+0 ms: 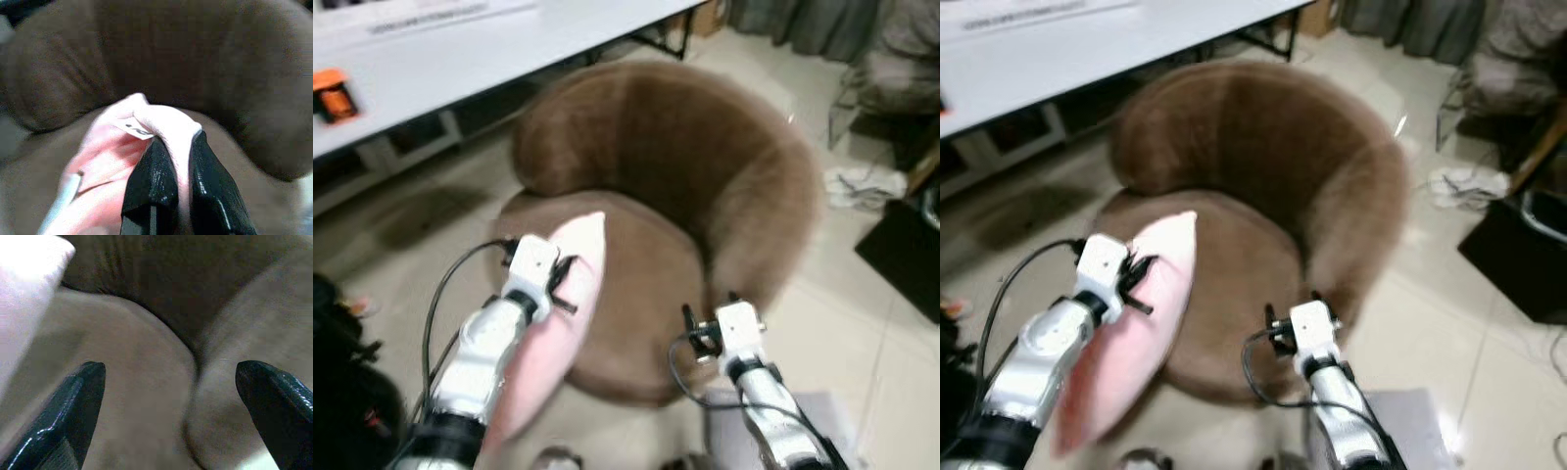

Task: Move the pillow to the sofa from floor

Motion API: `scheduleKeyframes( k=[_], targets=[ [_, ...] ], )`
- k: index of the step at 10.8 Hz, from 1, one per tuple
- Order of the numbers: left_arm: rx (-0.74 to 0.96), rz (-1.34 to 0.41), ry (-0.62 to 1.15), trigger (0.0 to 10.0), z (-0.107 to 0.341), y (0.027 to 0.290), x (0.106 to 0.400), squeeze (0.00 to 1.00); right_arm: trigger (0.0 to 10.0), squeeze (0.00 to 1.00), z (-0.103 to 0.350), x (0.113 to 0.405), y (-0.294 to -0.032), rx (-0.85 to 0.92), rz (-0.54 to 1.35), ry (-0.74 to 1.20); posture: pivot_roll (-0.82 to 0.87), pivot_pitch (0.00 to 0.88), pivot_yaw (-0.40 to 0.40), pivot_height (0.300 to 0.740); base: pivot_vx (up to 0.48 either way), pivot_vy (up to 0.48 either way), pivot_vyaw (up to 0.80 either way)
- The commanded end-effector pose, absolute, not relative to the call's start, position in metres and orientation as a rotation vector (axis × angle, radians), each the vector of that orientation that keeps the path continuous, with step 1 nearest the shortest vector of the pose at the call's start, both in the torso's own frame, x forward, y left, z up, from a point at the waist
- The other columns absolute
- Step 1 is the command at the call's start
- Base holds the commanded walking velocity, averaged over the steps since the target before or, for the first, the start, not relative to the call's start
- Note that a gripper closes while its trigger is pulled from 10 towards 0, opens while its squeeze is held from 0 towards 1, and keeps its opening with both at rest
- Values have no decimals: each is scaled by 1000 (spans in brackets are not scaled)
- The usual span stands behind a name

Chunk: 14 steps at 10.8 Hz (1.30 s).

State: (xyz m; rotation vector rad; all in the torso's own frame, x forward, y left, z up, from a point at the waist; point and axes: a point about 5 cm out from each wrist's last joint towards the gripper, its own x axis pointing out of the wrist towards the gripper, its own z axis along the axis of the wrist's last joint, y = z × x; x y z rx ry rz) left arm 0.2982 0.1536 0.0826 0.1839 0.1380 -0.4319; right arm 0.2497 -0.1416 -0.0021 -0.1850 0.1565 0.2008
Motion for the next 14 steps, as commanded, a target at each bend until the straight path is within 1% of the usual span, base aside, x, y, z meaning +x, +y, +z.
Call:
scheduleKeyframes(
  k=[1,2,3,4,6,7,8,10,12,14],
  targets=[
    [206,-436,87,0,98,156,307,0,10000,0,-2,250,-142,-176,197,148,171,134,-36,740,0,0,0],
    [202,-453,69,0,103,160,311,0,10000,0,-1,250,-140,-175,201,143,169,135,-31,740,0,0,0],
    [256,-418,41,0,118,172,325,0,10000,0,-1,249,-138,-173,203,140,169,137,-24,740,0,0,0],
    [312,-419,-1,0,134,178,337,0,10000,0,-2,248,-136,-169,203,140,169,135,-20,740,0,0,0],
    [379,-423,-73,0,172,184,362,0,10000,0,-3,247,-131,-161,206,141,169,125,-5,740,0,0,0],
    [427,-433,-112,0,195,184,376,0,10000,0,-2,247,-129,-158,208,139,167,119,1,740,0,0,0],
    [438,-436,-121,0,203,183,381,0,10000,0,-2,247,-128,-156,206,139,167,116,5,740,0,0,0],
    [470,-430,-109,0,221,176,400,0,10000,0,-4,246,-124,-145,206,144,164,117,20,740,0,0,0],
    [502,-394,-42,0,223,166,412,0,10000,0,-9,236,-118,-131,202,152,146,138,49,740,0,0,0],
    [541,-371,1,0,221,160,416,0,10000,0,-13,225,-112,-118,189,163,113,147,76,740,0,0,0]
  ],
)
